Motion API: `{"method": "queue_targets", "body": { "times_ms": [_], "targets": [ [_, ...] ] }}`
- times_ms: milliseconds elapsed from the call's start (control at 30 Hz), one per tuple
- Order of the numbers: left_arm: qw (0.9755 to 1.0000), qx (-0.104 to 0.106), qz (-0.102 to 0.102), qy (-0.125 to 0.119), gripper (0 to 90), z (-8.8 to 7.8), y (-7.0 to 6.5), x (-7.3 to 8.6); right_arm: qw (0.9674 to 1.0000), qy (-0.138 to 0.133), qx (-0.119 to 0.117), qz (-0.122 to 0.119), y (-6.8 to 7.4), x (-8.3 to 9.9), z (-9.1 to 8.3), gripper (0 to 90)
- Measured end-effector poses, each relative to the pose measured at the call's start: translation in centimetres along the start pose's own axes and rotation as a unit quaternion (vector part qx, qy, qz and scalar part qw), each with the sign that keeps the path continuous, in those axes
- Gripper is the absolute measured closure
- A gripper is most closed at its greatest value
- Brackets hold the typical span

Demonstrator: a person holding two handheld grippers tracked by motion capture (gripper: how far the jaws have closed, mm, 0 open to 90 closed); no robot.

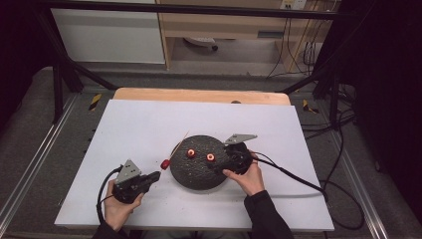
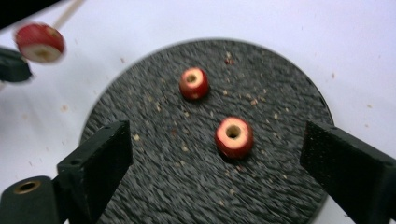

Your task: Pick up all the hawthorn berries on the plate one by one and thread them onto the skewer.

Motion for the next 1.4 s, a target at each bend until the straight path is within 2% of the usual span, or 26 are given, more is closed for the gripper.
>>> {"method": "queue_targets", "body": {
  "times_ms": [167,300,367,467,600,700,833,933,1067,1133,1400],
  "targets": [
    [1.0000,0.003,0.005,0.007,88.3,-0.3,0.6,0.7,0.9970,0.071,0.019,-0.024,-0.8,0.1,0.7,13.6],
    [0.9999,0.003,0.003,0.012,88.3,-0.3,1.0,1.3,0.9917,0.117,0.034,-0.039,-1.2,-0.1,1.5,17.7],
    [0.9999,0.002,0.000,0.013,88.3,-0.5,1.3,1.6,0.9892,0.135,0.038,-0.042,-1.3,-0.3,1.9,21.0],
    [0.9999,-0.001,-0.009,0.004,88.3,-0.9,1.7,1.5,0.9873,0.149,0.039,-0.039,-1.4,-0.7,2.6,26.2],
    [1.0000,-0.003,-0.007,0.006,88.3,-1.0,1.8,1.7,0.9834,0.175,0.038,-0.031,-1.5,-0.6,3.8,33.1],
    [0.9999,0.000,-0.007,0.007,88.3,-0.9,1.7,1.7,0.9814,0.186,0.037,-0.027,-1.5,-0.7,4.4,38.5],
    [0.9999,0.003,-0.005,0.011,88.3,-0.8,1.6,1.9,0.9807,0.191,0.043,0.001,-1.7,-0.6,4.9,45.5],
    [0.9999,0.004,-0.007,0.011,88.3,-0.8,1.6,1.9,0.9781,0.202,0.048,0.018,-1.9,-0.3,5.1,48.7],
    [0.9999,0.004,-0.008,0.011,88.3,-0.7,1.5,1.9,0.9784,0.199,0.043,0.036,-1.9,-0.3,5.3,53.3],
    [0.9999,0.004,-0.008,0.011,88.3,-0.7,1.5,1.9,0.9773,0.202,0.041,0.049,-1.8,-0.2,5.4,55.5],
    [0.9999,0.004,-0.009,0.010,88.3,-0.7,1.6,1.9,0.9741,0.213,0.036,0.066,-1.8,0.1,5.5,60.8]
  ]
}}
Point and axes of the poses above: each handheld gripper's, and its own axes: z roughly forward along the jaws, x roughly out of its underside, y roughly to its left, the point moved 10 cm from there along z, roughly forward along the jaws, and after that the axes turned 3 degrees about -x, right-handed, at the moved point
